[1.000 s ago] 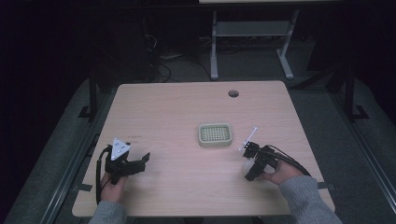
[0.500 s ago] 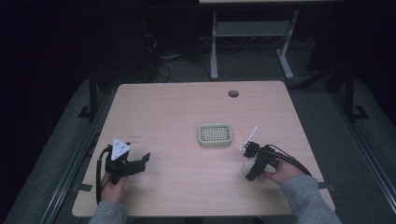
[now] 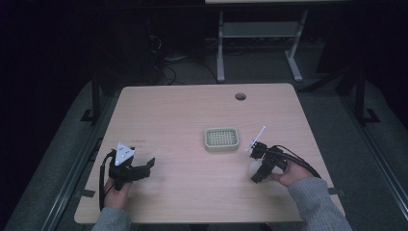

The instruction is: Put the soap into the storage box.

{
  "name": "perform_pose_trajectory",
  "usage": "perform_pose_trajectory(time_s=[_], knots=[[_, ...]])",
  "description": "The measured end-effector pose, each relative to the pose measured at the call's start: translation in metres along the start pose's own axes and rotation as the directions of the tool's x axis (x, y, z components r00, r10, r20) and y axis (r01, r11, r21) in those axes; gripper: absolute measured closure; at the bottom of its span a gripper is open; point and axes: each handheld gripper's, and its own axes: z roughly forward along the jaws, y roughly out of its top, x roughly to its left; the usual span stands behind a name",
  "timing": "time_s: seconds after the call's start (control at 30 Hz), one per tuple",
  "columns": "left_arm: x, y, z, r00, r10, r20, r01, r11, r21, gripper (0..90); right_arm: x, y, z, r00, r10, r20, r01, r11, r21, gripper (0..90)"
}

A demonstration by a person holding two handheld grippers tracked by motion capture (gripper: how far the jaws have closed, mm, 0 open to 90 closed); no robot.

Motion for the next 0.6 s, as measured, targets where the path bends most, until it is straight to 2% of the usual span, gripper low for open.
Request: perform_pose_trajectory(time_s=[0.1, 0.6], knots=[[0.000, 0.000, 0.000, 1.0000, -0.001, 0.000, 0.001, 1.0000, -0.001, 14.8, -0.001, 0.002, -0.002, 1.0000, -0.007, 0.003, 0.007, 1.000, -0.005, 23.3], [0.001, 0.000, -0.001, 1.0000, -0.007, 0.000, 0.007, 1.0000, -0.006, 14.8, -0.005, 0.035, -0.020, 0.9990, -0.045, 0.003, 0.045, 0.999, -0.024, 23.3]])
